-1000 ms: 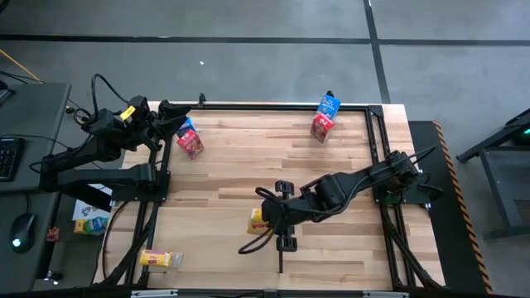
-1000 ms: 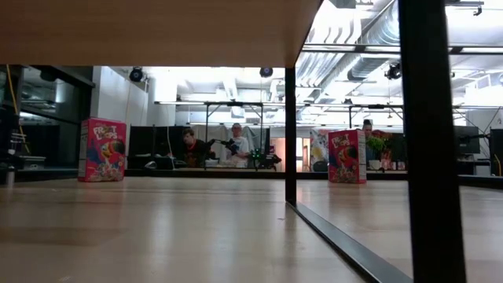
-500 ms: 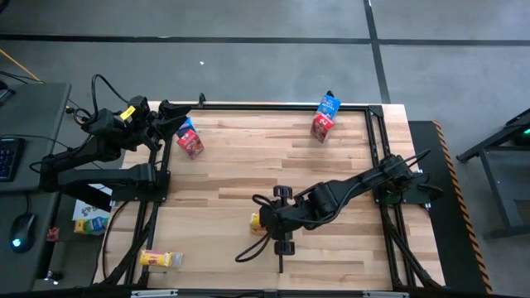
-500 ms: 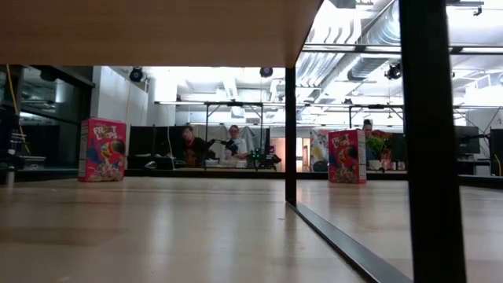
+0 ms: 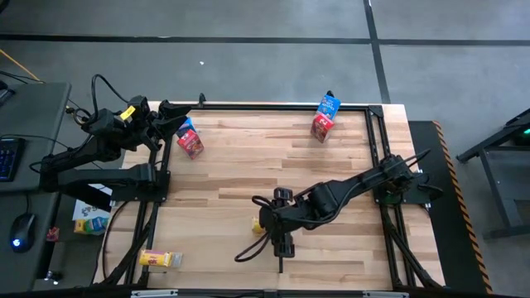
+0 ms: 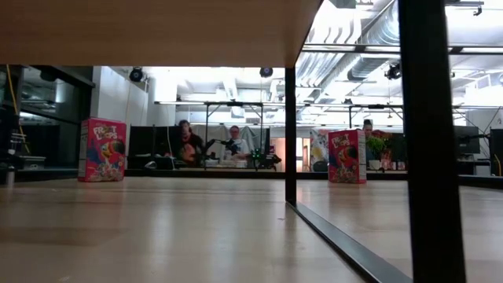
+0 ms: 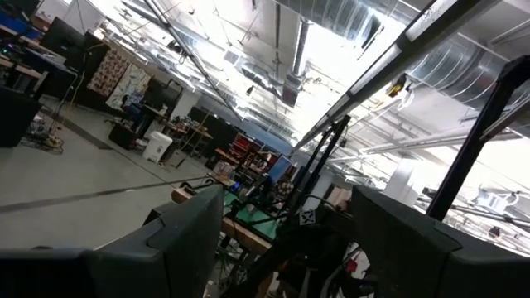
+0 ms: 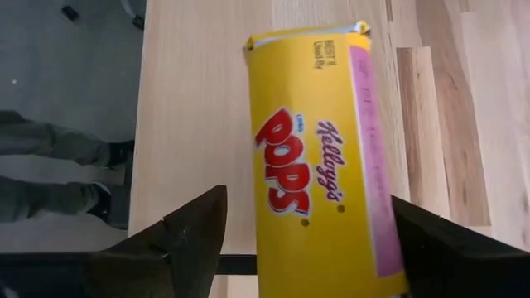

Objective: Stack cereal on shelf
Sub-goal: Put the yellow cereal box on the shelf

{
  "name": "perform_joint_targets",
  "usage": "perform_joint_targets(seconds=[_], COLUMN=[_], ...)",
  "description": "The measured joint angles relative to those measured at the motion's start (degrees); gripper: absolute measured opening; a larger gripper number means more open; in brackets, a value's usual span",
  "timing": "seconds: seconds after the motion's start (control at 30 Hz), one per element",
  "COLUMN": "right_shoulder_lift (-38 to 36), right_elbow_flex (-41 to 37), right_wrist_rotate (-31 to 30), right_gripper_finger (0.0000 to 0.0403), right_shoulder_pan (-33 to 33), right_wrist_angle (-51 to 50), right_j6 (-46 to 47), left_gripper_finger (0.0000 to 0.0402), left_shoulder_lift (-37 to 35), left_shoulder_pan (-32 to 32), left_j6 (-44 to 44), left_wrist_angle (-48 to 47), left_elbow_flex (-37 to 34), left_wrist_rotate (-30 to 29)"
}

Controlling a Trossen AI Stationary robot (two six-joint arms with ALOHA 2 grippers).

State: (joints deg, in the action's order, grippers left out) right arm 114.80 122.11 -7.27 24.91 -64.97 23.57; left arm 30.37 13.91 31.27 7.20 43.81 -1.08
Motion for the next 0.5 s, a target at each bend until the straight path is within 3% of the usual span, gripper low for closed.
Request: perform_joint_targets(seconds=[0.5], right_shoulder_lift=[0.0], right_elbow_flex=[5.18], right_wrist_rotate=[1.97], right_gripper_finger=[0.0264], right_shoulder_pan=[0.0], right_wrist_angle=[-4.73], right_j6=[2.27], left_gripper_finger=[0.0256], left_shoulder_lift=[0.0], left_shoulder_pan=[-0.02], left_j6=[0.04], left_wrist_angle=[0.0], left_elbow_flex=[0.0], left_wrist_rotate=[0.02])
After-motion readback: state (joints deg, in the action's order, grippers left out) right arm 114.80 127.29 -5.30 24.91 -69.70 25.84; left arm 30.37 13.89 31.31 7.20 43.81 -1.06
